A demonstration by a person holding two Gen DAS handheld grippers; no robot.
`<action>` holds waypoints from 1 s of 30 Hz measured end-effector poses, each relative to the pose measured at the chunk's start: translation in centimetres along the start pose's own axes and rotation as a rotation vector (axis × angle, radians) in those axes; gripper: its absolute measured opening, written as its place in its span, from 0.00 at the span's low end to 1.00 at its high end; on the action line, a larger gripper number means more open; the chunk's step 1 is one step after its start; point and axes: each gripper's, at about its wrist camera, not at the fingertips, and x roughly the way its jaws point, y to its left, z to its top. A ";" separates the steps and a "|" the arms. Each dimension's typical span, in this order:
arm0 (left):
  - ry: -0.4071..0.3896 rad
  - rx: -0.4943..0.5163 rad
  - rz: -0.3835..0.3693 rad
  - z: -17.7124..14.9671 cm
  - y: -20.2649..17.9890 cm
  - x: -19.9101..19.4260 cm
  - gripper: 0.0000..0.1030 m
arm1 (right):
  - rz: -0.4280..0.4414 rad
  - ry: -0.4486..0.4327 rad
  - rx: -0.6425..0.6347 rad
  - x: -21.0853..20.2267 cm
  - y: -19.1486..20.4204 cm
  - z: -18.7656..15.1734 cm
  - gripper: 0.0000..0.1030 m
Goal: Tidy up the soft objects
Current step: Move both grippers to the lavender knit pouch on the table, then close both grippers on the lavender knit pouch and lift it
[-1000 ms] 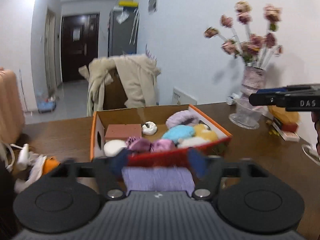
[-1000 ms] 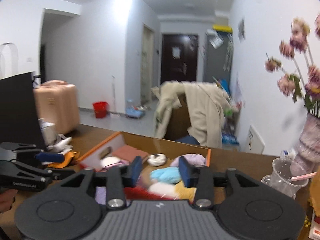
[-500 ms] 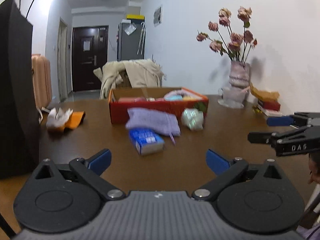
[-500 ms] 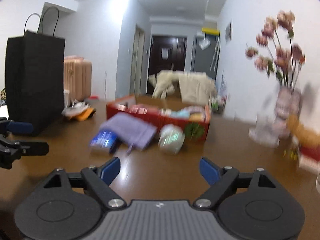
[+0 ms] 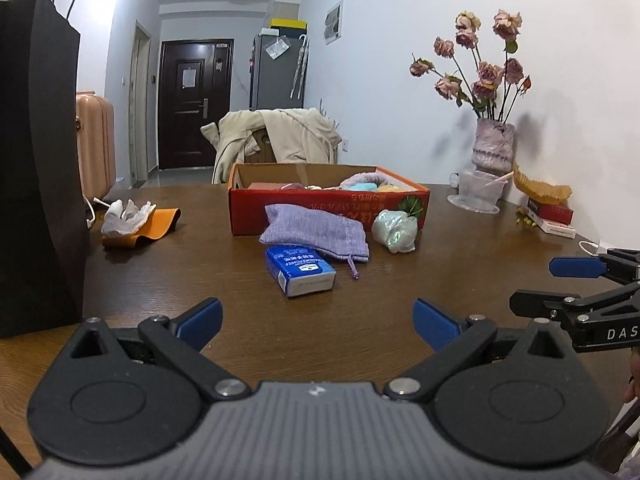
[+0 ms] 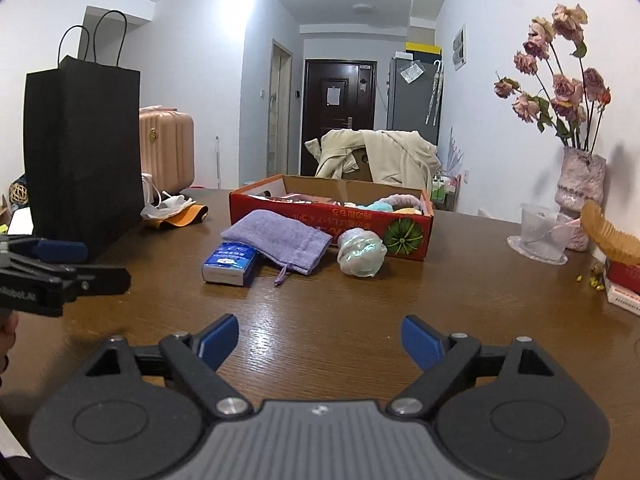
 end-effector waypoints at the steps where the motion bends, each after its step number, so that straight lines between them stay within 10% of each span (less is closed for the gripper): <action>1: 0.003 -0.004 0.001 0.1 0.1 0.3 1.00 | 0.002 0.000 0.003 0.3 -0.1 0.1 0.85; 15: 0.057 -0.099 -0.052 8.4 4.8 13.6 0.99 | 0.164 0.072 0.201 12.3 -1.6 6.8 0.73; 21: 0.160 -0.126 -0.125 8.0 7.1 21.3 0.73 | 0.108 0.211 0.277 22.1 -1.8 8.1 0.63; 25: 0.181 -0.212 -0.238 6.8 8.7 23.3 0.33 | 0.056 0.223 0.242 25.3 -0.9 8.0 0.53; 30: 0.180 -0.251 -0.256 6.4 9.3 23.4 0.24 | 0.022 0.234 0.127 26.4 1.0 7.1 0.34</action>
